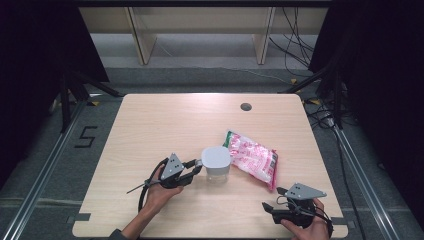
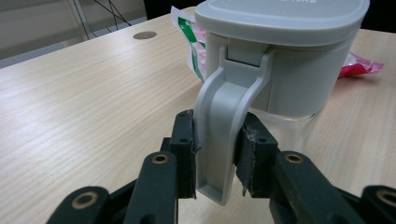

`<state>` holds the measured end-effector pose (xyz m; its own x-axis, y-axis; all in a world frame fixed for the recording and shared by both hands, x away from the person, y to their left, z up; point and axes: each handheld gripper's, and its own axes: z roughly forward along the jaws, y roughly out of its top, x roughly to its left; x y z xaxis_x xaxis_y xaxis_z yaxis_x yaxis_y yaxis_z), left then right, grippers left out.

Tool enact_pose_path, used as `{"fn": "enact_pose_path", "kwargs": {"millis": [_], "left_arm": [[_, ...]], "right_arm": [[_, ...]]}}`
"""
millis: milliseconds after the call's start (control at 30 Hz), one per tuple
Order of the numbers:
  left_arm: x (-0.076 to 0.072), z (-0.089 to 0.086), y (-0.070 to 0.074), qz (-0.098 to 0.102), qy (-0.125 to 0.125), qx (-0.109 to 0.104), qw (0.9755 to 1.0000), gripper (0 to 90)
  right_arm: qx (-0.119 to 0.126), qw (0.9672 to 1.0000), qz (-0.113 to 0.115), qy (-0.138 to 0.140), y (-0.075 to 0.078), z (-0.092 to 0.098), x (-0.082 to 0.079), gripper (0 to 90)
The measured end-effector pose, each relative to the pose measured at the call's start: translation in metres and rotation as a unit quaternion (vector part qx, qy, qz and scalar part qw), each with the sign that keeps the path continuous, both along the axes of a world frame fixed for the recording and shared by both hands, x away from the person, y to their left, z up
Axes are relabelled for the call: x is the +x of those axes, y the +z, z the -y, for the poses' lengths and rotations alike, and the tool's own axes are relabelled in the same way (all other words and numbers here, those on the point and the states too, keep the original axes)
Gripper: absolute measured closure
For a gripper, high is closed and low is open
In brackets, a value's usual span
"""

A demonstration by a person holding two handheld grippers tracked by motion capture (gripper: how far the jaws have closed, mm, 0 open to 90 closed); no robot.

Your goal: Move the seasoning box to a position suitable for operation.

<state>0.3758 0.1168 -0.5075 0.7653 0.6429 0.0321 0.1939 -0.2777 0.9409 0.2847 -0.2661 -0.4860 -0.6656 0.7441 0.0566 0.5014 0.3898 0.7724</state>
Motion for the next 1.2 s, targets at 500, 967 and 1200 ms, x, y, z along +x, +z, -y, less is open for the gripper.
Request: {"fn": "enact_pose_path", "kwargs": {"millis": [500,967,1200], "left_arm": [[0.003,0.002,-0.001,-0.007,-0.01,-0.012,0.9999,69.1],[-0.001,-0.002,0.0,-0.021,-0.01,-0.007,0.9997,50.9],[-0.013,-0.01,0.014,-0.042,-0.007,0.005,0.9991,38.0]], "right_arm": [[-0.003,1.0,0.008,0.0,0.0,0.0,0.001,26.0],[-0.002,1.0,0.009,0.003,-0.001,0.002,0.002,26.0],[-0.003,1.0,0.0,0.001,-0.002,0.004,0.002,26.0]]}}
